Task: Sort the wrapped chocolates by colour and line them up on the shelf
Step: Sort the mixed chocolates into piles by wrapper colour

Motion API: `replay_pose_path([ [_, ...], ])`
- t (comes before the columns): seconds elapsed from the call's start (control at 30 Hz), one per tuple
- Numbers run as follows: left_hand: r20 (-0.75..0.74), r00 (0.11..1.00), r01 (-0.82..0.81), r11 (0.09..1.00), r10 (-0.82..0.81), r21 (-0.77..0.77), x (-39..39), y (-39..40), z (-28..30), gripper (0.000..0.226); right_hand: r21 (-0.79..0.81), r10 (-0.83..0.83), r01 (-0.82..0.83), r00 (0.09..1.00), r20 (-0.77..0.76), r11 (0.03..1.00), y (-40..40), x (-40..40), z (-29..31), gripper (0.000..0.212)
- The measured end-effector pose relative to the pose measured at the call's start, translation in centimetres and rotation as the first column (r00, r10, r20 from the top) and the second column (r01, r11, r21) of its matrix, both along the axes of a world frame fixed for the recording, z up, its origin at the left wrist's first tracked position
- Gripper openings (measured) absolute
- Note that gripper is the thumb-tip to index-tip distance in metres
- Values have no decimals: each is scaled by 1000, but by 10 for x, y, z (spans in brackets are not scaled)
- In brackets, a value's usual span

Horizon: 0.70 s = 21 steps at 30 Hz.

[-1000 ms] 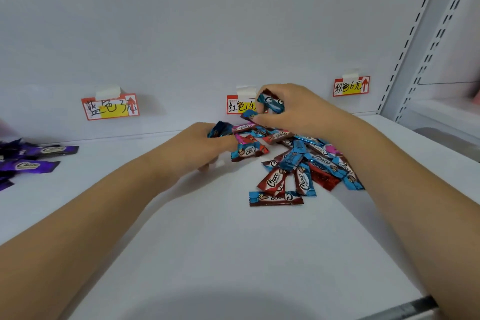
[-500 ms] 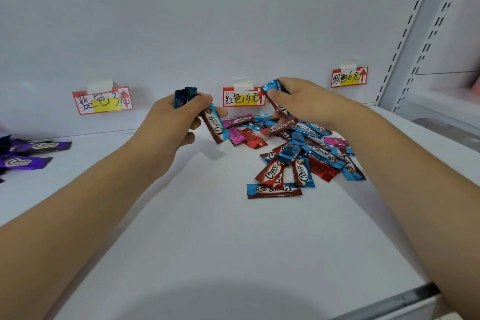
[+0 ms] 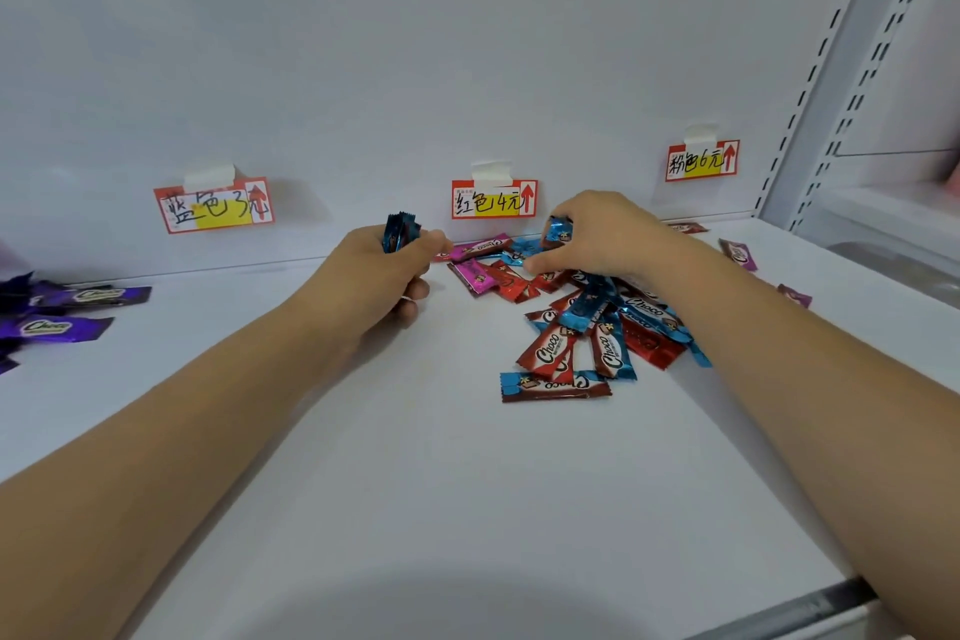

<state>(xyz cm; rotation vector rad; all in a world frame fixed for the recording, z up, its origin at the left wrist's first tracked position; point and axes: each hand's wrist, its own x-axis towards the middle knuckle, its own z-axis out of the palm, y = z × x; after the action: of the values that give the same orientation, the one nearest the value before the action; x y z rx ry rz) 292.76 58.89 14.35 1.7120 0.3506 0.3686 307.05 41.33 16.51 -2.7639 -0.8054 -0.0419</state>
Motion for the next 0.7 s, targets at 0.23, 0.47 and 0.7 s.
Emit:
replay_pose_path([
  [0.23, -59, 998, -14, 975, 27, 224, 2, 6, -1, 19, 149, 116, -107, 992, -52, 983, -5, -2, 8, 33],
  [0.47, -17, 999, -28, 968, 34, 251, 3, 8, -2, 18, 397, 119, -113, 993, 11, 911, -10, 3, 16, 16],
  [0.7, -25, 999, -30, 939, 41, 343, 3, 5, 1, 20, 497, 113, -82, 993, -33, 864, -10, -1, 20, 21],
])
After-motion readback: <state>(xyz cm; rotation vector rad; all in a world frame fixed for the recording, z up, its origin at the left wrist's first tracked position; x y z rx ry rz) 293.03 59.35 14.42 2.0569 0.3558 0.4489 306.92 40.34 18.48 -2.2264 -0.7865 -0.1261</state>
